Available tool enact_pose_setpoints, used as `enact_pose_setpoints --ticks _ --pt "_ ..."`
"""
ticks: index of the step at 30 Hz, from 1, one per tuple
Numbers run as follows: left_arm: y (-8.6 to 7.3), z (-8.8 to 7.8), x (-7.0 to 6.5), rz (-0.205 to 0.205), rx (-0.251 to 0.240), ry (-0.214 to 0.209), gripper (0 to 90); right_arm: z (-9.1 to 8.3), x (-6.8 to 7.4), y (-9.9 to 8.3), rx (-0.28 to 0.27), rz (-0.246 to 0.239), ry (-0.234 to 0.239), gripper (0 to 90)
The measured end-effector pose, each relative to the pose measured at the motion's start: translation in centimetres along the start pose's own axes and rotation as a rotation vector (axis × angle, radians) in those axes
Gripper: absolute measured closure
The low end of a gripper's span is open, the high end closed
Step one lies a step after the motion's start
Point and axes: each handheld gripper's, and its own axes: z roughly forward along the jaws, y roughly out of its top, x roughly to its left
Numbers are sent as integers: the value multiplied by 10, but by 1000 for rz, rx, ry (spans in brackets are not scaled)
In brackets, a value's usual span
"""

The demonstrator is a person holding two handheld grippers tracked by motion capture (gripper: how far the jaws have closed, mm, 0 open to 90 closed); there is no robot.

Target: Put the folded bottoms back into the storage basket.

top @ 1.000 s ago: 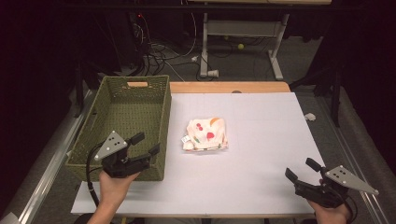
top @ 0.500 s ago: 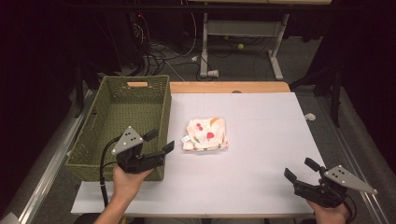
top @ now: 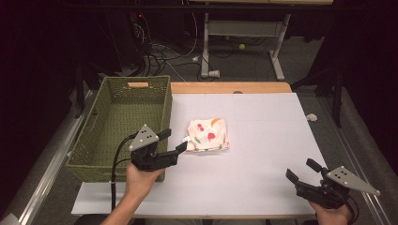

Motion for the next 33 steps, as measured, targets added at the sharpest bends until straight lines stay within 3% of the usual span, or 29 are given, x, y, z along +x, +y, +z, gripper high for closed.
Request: enact_pose_setpoints --ticks 8,18,24,28,33 --pt "8 12 -10 13 0 -17 278 1 0 0 2 3 9 153" --pt "17 33 -12 19 15 -15 281 1 0 0 1 -1 8 152" --pt "24 46 -11 13 45 -12 281 1 0 0 3 1 6 152" --pt "26 56 -14 58 81 28 278 1 0 0 4 0 7 153" --pt "27 67 -9 35 123 31 277 2 0 0 6 2 8 153"
